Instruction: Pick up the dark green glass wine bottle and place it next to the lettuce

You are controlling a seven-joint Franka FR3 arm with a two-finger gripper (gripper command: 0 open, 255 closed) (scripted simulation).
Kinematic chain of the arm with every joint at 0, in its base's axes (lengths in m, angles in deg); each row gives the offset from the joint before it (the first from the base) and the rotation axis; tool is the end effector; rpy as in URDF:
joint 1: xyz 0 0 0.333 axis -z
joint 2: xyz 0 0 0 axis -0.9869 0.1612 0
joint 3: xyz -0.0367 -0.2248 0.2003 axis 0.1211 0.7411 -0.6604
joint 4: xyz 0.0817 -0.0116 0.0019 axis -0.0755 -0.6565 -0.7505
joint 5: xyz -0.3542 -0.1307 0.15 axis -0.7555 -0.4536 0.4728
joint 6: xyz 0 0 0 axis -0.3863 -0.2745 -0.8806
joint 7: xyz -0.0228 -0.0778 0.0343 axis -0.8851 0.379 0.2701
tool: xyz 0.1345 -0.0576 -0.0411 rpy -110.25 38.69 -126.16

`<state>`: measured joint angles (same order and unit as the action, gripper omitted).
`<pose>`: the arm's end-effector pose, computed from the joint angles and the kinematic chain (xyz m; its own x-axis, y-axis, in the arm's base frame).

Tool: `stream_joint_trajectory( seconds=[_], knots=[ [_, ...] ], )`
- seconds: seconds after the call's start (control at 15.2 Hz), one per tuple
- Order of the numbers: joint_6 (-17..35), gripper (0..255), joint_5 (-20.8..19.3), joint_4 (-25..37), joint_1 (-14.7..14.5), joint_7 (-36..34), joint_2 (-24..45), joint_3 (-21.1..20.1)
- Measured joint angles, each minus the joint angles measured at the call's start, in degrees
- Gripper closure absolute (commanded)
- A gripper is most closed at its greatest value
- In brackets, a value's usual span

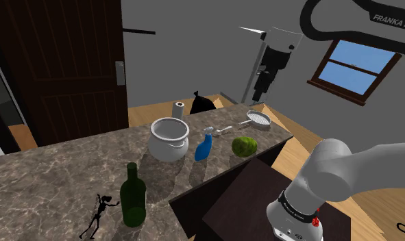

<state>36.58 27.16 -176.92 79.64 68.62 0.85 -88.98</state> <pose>0.3143 0.0046 0.5521 0.9947 0.1012 0.0156 0.1002 -0.9936 0.0524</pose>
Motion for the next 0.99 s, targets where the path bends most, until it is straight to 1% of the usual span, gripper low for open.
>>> stream_joint_trajectory(
  seconds=[0.2,0.4,0.73,0.99],
  knots=[
    [1.3,0,0.8,-0.6,-0.4,-0.9,0.9,-0.9],
    [4.5,0,2.8,-1.3,-1.4,-3.6,3.7,-3.4],
    [10.6,0,5.8,-1.4,-3.1,-7.9,10.1,-7.8],
    [15.2,0,7.8,-0.1,-4.4,-11.7,16.1,-11.5]
  ],
)
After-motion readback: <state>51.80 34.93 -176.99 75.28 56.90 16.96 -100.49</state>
